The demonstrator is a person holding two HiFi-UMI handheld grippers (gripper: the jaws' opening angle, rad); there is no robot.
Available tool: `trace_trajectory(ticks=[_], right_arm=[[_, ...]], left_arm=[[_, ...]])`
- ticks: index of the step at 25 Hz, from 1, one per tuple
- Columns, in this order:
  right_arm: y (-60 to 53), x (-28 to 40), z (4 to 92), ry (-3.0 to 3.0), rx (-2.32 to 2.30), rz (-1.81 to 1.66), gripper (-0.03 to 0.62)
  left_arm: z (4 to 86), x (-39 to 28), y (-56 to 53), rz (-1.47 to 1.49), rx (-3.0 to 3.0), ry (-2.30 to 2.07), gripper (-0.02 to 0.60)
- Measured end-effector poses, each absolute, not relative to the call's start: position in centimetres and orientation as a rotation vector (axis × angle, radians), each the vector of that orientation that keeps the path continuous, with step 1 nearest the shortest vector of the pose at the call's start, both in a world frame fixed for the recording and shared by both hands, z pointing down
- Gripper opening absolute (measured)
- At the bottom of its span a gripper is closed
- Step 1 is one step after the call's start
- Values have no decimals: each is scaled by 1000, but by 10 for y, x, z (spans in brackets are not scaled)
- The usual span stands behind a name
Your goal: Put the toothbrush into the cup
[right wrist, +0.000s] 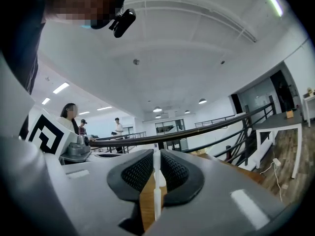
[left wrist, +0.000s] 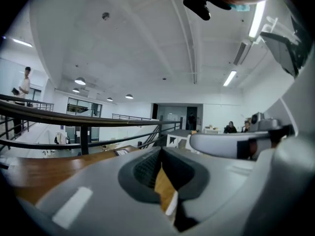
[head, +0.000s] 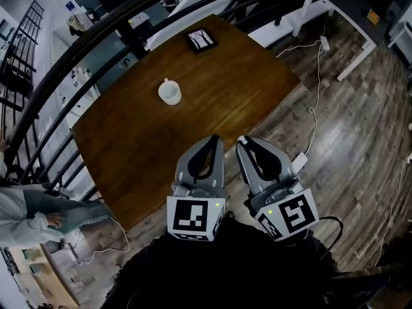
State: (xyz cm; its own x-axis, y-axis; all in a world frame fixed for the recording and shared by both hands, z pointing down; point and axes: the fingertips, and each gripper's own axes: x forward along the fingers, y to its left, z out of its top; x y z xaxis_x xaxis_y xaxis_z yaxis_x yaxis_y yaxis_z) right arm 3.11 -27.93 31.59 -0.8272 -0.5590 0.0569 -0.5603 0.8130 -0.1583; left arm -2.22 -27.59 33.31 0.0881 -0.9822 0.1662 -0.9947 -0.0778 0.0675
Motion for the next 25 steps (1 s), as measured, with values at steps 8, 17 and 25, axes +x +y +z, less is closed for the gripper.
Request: trace_trajectory(ticks=[8, 17, 25], right_arm=[[-324, -75, 306, -2994, 599, 196, 46], [-342, -143, 293, -3044, 463, 172, 46], [-358, -161, 299, -3058, 349, 182, 46]], left_arm=[[324, -128, -315, -12, 1963, -2200, 8], [317, -192, -320, -45, 1833, -2310, 8], [324, -208, -328, -36, 1727, -2377, 8]])
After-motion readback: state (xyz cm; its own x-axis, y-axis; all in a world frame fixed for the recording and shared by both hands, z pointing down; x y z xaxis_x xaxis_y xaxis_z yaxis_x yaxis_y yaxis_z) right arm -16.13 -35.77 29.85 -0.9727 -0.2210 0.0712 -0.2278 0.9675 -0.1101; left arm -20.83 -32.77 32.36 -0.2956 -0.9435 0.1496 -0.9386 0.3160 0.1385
